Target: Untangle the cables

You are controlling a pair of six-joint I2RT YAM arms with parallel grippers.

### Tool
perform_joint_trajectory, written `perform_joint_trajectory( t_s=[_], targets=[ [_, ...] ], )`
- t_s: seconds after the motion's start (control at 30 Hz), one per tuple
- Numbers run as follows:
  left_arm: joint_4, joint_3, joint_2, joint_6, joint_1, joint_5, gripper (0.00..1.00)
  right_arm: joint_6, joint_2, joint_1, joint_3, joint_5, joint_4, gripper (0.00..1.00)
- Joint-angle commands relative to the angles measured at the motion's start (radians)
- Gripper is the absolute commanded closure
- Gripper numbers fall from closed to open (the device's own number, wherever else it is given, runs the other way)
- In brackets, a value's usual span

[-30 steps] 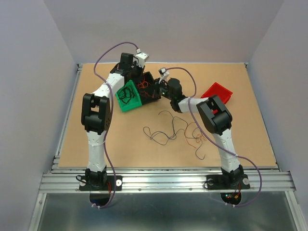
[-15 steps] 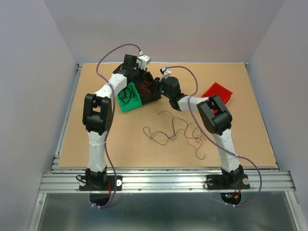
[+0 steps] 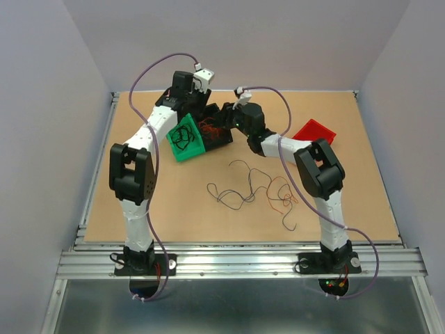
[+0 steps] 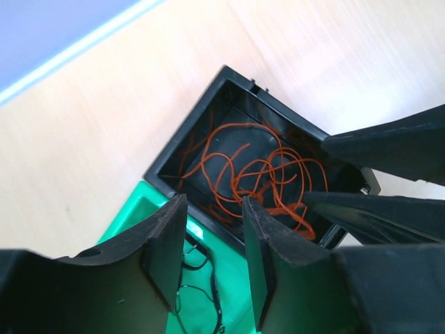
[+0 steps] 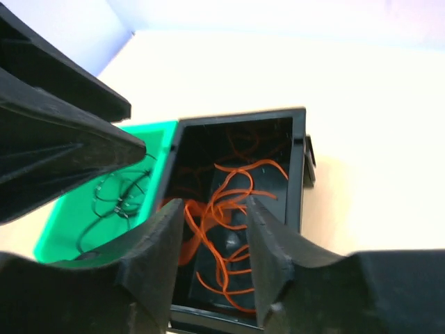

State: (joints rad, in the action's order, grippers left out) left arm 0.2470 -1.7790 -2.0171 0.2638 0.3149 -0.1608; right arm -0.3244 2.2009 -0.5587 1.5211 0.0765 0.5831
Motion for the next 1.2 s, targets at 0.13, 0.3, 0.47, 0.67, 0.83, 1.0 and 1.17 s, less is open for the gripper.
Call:
perform_joint_trajectory(
  t_s=[0.13,0.3,0.47,0.67,0.83,1.0,1.17],
  targets=[
    [-0.083,0.081,0.152,0.022,0.004,0.031,0.5,0.031,-0.187,-0.01,-0.168,-0.006,0.075,0.48],
    [-0.117,0.173,0.256,0.035,0.041,-0.069,0.45,0.054,-0.386,-0.012,-0.375,-0.001,0.08,0.38],
    [-0.219,0.436,0.47,0.144,0.208,-0.051,0.37,0.056,-0.624,-0.01,-0.565,-0.001,0.0,0.35],
    [-0.337,0.65,0.626,0.18,0.406,-0.091,0.27,0.074,-0.953,-0.01,-0.729,-0.119,-0.241,0.3],
    [-0.328,0.678,0.556,0.241,0.47,-0.186,0.13,0.078,-1.177,-0.012,-0.802,-0.296,-0.438,0.11],
    [-0.273,0.649,0.423,0.298,0.57,-0.143,0.01,0.059,-1.357,-0.01,-0.858,-0.426,-0.538,0.01],
    [-0.255,0.618,0.328,0.31,0.616,-0.095,0.04,0.041,-1.437,-0.01,-0.865,-0.455,-0.613,0.01]
  ],
)
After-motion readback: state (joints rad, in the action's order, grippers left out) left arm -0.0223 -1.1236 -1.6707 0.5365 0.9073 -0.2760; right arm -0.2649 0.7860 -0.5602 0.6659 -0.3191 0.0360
